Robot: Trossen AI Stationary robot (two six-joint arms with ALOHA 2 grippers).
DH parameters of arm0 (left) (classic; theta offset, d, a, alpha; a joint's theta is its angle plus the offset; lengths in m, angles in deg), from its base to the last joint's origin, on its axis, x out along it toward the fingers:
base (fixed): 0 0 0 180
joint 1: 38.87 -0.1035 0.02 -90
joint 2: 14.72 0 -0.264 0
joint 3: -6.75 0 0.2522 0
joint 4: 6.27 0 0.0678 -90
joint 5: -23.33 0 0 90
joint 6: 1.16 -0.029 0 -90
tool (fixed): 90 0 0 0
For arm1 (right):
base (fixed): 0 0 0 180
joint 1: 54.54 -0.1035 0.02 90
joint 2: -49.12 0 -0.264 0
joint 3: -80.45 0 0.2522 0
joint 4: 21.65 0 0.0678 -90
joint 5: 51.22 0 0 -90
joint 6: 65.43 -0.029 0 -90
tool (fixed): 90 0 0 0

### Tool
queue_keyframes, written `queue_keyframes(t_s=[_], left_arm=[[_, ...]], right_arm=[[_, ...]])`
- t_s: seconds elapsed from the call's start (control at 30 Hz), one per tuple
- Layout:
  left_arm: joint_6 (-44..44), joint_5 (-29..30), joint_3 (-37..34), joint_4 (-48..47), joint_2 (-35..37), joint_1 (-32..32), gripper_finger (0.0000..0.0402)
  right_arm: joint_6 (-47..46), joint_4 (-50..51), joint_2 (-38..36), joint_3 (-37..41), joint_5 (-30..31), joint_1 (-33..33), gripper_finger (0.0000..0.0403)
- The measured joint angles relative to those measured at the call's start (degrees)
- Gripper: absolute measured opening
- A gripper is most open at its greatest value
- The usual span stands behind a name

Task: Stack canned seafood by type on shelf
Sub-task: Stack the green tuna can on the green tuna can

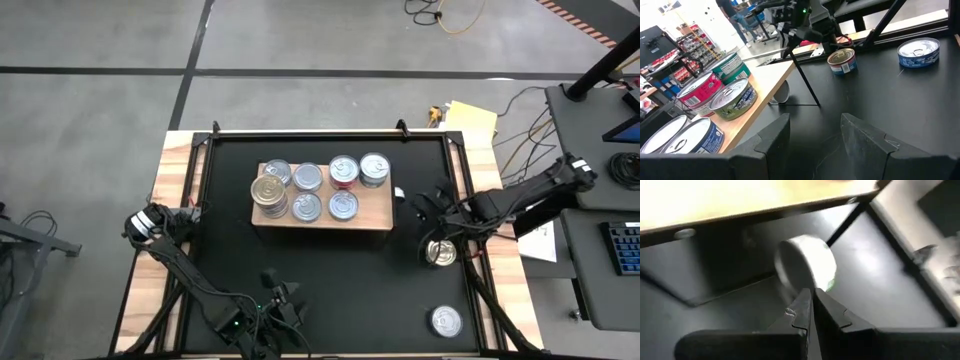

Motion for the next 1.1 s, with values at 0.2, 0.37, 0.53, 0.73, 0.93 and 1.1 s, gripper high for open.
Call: queue_keyframes(t_s=[0.2, 0.37, 0.53, 0.73, 0.93, 1.1], left_arm=[[-0.10, 0.12, 0.00, -0.48, 0.00, 0.34, 0.0162], [-2.59, 3.50, 0.00, -0.54, 0.00, 1.40, 0.0162], [-6.19, 9.69, 0.00, -0.72, 0.18, 2.99, 0.0162], [-11.00, 17.78, 0.00, -1.39, 0.52, 5.78, 0.0162], [-11.36, 18.58, 0.00, -3.71, 2.25, 7.50, 0.0162], [-11.07, 18.09, 0.00, -4.71, 3.40, 7.67, 0.0162]], right_arm=[[2.85, -1.95, 4.33, -0.07, 5.44, 0.67, 0.0013], [4.86, -1.97, 8.75, -0.38, -8.05, 7.56, 0.0013], [12.90, -5.30, 9.90, -1.16, -15.16, 12.87, 0.0013], [21.06, -5.06, 8.73, -3.93, -19.18, 19.80, 0.0013], [27.65, -6.57, 8.44, -4.03, -25.77, 29.07, 0.0013], [33.09, -7.57, 9.20, -4.03, -26.27, 33.25, 0.0013]])
